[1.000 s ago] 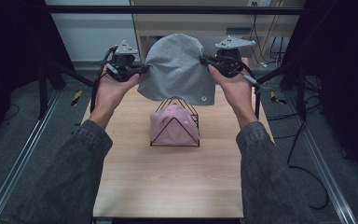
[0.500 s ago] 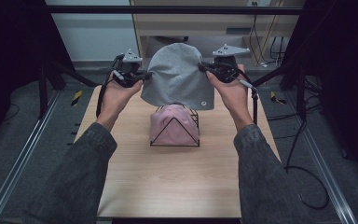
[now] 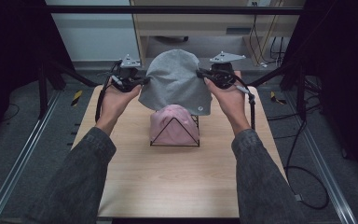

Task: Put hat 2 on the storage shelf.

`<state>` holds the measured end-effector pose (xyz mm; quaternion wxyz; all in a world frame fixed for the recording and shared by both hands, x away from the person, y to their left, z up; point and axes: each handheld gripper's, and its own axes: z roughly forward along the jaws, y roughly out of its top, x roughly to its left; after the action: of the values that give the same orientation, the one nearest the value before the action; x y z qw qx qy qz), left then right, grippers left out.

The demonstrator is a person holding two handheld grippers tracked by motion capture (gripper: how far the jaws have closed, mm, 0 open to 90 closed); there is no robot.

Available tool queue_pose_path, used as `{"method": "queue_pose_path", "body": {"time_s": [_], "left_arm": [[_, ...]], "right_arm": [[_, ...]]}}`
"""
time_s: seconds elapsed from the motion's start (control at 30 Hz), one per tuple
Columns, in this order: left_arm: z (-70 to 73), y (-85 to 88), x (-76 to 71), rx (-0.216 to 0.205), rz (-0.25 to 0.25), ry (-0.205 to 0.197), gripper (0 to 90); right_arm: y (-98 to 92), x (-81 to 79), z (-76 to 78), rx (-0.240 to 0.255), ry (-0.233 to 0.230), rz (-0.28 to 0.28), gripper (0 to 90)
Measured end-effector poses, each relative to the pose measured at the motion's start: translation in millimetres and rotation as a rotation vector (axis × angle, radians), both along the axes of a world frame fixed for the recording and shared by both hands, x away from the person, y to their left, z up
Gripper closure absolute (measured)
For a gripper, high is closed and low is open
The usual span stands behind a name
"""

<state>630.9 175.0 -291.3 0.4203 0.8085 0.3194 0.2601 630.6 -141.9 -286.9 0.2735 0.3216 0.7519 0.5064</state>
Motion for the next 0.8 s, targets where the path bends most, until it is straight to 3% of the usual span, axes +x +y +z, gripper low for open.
{"method": "queue_pose_path", "body": {"time_s": [0.47,0.8], "left_arm": [[-20.4,1.1,-6.0,-0.026,0.01,0.021,88.7],[-37.2,-1.3,-11.7,-0.01,0.005,0.037,88.7]], "right_arm": [[2.0,-2.3,-22.0,0.006,0.031,0.001,85.8],[0.6,-8.3,-34.7,-0.008,0.043,0.002,85.8]]}}
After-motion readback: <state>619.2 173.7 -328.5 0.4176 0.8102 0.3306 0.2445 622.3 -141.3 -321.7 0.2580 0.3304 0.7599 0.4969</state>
